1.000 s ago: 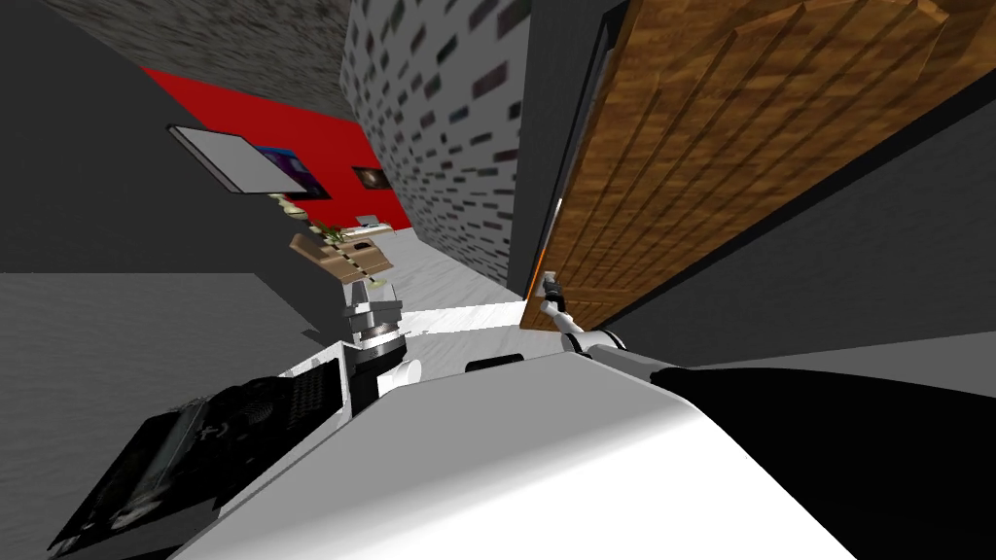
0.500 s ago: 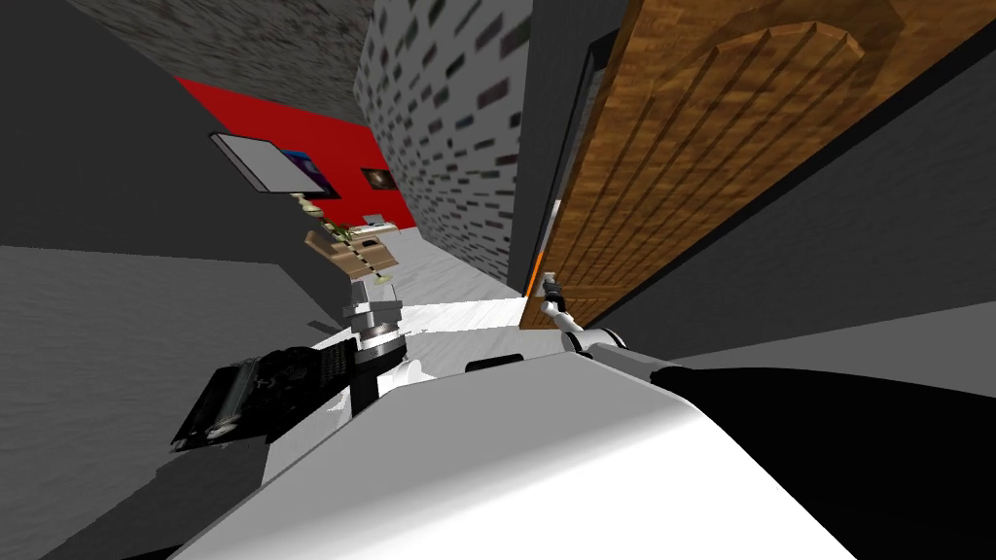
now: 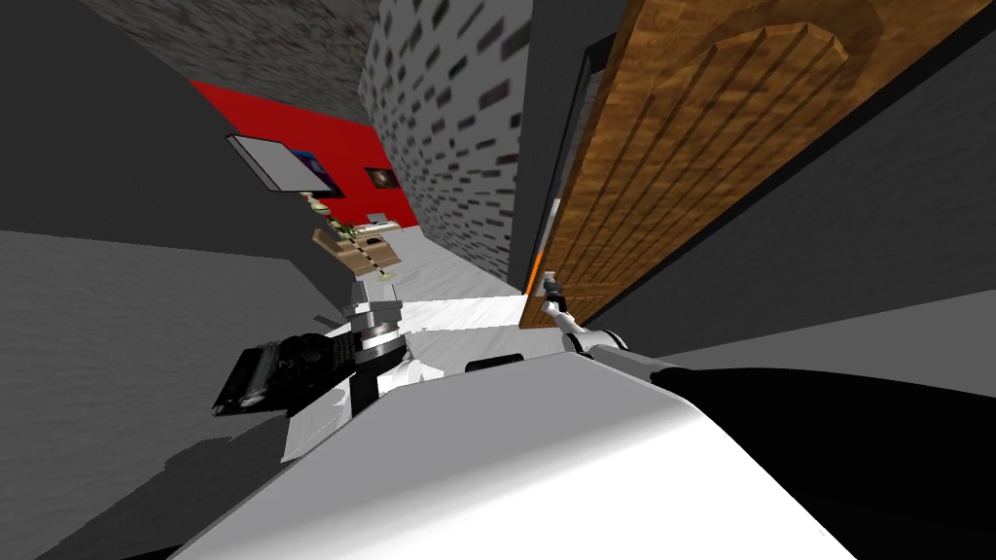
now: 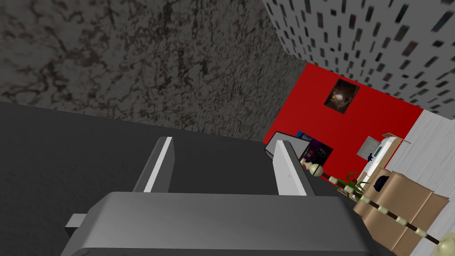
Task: Pull the door open
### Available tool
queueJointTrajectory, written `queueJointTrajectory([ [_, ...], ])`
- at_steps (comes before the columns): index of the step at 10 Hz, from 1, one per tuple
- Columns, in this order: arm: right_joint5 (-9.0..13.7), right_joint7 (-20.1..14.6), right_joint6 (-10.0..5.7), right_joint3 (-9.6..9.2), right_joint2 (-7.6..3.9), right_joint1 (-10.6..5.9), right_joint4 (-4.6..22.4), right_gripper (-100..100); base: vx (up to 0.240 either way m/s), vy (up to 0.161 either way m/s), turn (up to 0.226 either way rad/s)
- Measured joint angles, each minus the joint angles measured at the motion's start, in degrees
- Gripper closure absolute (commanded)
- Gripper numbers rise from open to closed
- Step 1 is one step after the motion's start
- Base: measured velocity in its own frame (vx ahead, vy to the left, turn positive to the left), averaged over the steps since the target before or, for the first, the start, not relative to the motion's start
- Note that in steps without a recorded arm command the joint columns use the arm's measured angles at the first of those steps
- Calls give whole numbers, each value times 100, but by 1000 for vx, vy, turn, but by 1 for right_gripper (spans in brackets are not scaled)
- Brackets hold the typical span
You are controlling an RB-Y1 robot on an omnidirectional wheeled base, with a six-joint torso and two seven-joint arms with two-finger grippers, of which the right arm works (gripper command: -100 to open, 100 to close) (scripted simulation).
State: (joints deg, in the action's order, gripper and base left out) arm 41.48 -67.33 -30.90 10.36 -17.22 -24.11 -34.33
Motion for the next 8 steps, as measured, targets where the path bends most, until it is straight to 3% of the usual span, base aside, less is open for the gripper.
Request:
queueJointTrajectory([
  [1, -12, -45, -31, -29, -23, -11, 44, 100, -188, 7, 51],
  [2, 16, 38, 42, 38, 21, 117, -187, 100, -170, -8, 54],
  [4, 12, 17, 66, 18, 3, 130, -140, 100, -145, -32, 93],
  [6, -19, -145, 19, -69, -89, 110, 27, 100, -33, -55, 150],
  [8, -42, -291, -11, -131, -148, 123, 107, 100, 37, -28, 33],
])
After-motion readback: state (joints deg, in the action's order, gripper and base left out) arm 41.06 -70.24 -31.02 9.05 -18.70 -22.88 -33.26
